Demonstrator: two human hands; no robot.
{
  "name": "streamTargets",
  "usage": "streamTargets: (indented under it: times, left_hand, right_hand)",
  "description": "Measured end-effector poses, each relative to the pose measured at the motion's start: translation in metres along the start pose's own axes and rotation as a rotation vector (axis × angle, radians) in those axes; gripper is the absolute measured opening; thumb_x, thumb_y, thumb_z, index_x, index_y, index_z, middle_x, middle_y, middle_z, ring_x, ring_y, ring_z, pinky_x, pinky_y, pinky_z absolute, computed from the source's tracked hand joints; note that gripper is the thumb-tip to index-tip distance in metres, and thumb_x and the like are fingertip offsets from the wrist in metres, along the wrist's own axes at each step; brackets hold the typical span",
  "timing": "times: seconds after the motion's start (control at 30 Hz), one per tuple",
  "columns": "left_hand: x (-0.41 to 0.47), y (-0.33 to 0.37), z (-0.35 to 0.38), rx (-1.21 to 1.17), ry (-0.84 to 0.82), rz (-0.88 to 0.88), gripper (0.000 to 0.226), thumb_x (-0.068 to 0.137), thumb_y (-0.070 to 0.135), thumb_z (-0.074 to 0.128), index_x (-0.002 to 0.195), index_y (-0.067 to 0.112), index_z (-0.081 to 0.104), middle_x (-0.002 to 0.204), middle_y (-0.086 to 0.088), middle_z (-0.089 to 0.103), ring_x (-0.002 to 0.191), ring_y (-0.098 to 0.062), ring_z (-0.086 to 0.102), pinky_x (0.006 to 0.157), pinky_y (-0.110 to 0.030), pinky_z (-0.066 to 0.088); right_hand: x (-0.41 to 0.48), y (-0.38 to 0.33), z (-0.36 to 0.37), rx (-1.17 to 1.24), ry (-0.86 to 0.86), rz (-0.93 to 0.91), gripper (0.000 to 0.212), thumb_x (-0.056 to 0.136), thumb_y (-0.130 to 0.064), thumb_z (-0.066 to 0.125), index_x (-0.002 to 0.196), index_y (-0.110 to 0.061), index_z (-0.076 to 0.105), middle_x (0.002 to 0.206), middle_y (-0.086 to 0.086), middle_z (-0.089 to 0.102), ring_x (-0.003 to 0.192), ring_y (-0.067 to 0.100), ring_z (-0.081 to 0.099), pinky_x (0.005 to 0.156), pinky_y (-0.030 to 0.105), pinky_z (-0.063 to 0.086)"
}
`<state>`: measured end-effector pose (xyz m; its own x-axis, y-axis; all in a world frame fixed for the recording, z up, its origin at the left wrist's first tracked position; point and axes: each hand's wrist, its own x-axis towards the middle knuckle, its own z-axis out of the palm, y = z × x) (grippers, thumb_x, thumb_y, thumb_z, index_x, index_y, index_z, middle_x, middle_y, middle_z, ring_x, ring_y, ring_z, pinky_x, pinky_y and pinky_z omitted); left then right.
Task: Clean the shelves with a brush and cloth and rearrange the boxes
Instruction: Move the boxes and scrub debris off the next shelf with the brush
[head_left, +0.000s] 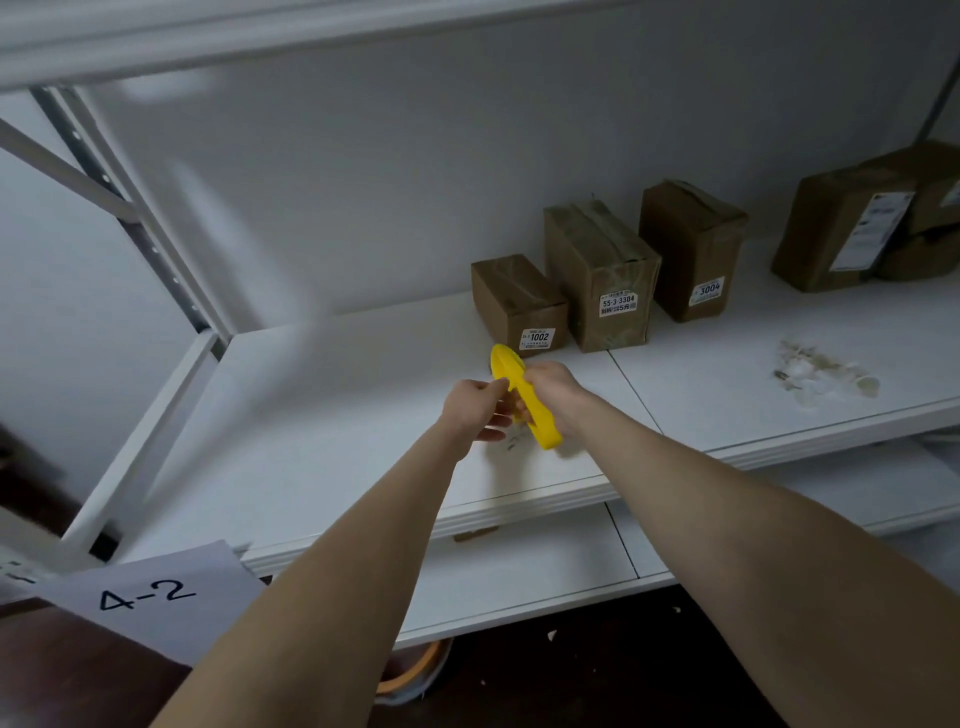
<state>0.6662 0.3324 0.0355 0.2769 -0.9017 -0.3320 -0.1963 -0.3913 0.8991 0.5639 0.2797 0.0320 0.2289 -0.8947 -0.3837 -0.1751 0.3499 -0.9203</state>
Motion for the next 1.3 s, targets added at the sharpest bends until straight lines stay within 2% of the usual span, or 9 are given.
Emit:
streamTargets:
  times: [0.13,0.27,0.37,0.47,0.7,0.87,0.97,1.07,1.3]
  left_hand:
    - [0.006,0.009,0.007,-0.070,0.084,-0.083,0.029,0.096,0.030,0.051,0.075,0.010,0.052,0.073,-0.006,0.056,0.064,-0.017,0.055,0.061,-0.028,0.048]
    - [0.009,0.009,0.005,-0.076,0.164,-0.181,0.029,0.094,0.026,0.053,0.073,0.008,0.048,0.070,-0.009,0.053,0.063,-0.018,0.052,0.069,-0.032,0.044]
    - [0.010,0.011,0.003,-0.056,0.249,-0.168,0.023,0.090,0.024,0.059,0.079,0.004,0.054,0.083,-0.014,0.058,0.074,-0.027,0.057,0.073,-0.032,0.046]
    - [0.011,0.011,0.000,0.036,0.365,-0.108,0.027,0.090,0.024,0.053,0.094,-0.001,0.062,0.094,-0.018,0.064,0.090,-0.033,0.063,0.083,-0.039,0.055]
    - [0.008,-0.006,0.014,0.109,0.246,-0.262,0.019,0.098,0.013,0.032,0.090,0.002,0.045,0.051,-0.012,0.050,0.030,-0.019,0.047,0.049,-0.033,0.051]
    - [0.003,-0.014,0.067,0.210,0.076,-0.215,0.032,0.100,0.016,0.029,0.112,-0.004,0.051,0.087,-0.027,0.060,0.070,-0.032,0.063,0.064,-0.038,0.052]
    - [0.003,-0.007,0.088,0.185,-0.033,-0.181,0.031,0.097,0.018,0.027,0.072,0.008,0.042,0.062,-0.014,0.044,0.048,-0.021,0.044,0.047,-0.022,0.043]
    - [0.014,0.010,0.086,0.389,-0.028,-0.054,0.037,0.098,0.018,0.033,0.066,0.006,0.047,0.068,-0.019,0.056,0.054,-0.033,0.054,0.050,-0.034,0.047]
    - [0.067,0.019,0.052,0.832,0.113,0.075,0.042,0.101,0.026,0.031,0.122,-0.003,0.053,0.123,-0.024,0.058,0.112,-0.036,0.057,0.091,-0.040,0.045]
  right_hand:
    - [-0.003,-0.007,0.008,0.123,-0.117,0.067,0.027,0.097,0.000,0.033,0.114,0.001,0.054,0.099,0.026,0.060,0.089,0.036,0.059,0.078,0.046,0.050]
    - [-0.007,-0.005,0.010,0.088,-0.214,0.099,0.032,0.095,0.000,0.031,0.120,0.006,0.050,0.100,0.027,0.063,0.087,0.033,0.061,0.082,0.045,0.049]
    - [-0.001,-0.004,0.013,0.097,-0.185,0.080,0.029,0.094,-0.004,0.039,0.114,0.007,0.057,0.110,0.035,0.061,0.079,0.032,0.063,0.070,0.038,0.055]
    - [0.010,-0.006,0.006,-0.062,0.039,-0.025,0.016,0.096,-0.018,0.049,0.094,-0.007,0.061,0.079,0.017,0.069,0.060,0.025,0.066,0.052,0.027,0.053]
    - [0.030,0.007,-0.048,-0.208,0.365,-0.043,0.023,0.091,-0.018,0.047,0.098,-0.010,0.067,0.098,0.013,0.068,0.078,0.027,0.061,0.064,0.028,0.044]
    - [0.039,0.018,-0.066,-0.210,0.433,-0.017,0.026,0.092,-0.019,0.049,0.105,-0.008,0.069,0.102,0.014,0.070,0.080,0.028,0.062,0.069,0.033,0.051]
    - [0.042,0.019,-0.074,-0.185,0.459,-0.024,0.027,0.089,-0.020,0.051,0.105,-0.008,0.070,0.104,0.016,0.070,0.081,0.028,0.061,0.073,0.035,0.052]
    - [0.047,0.018,-0.082,-0.194,0.459,-0.038,0.028,0.088,-0.020,0.050,0.105,-0.006,0.068,0.101,0.015,0.069,0.081,0.027,0.059,0.073,0.033,0.049]
    - [0.052,0.033,-0.107,-0.333,0.486,-0.014,0.023,0.095,-0.016,0.048,0.099,-0.007,0.068,0.106,0.014,0.069,0.084,0.028,0.062,0.065,0.025,0.041]
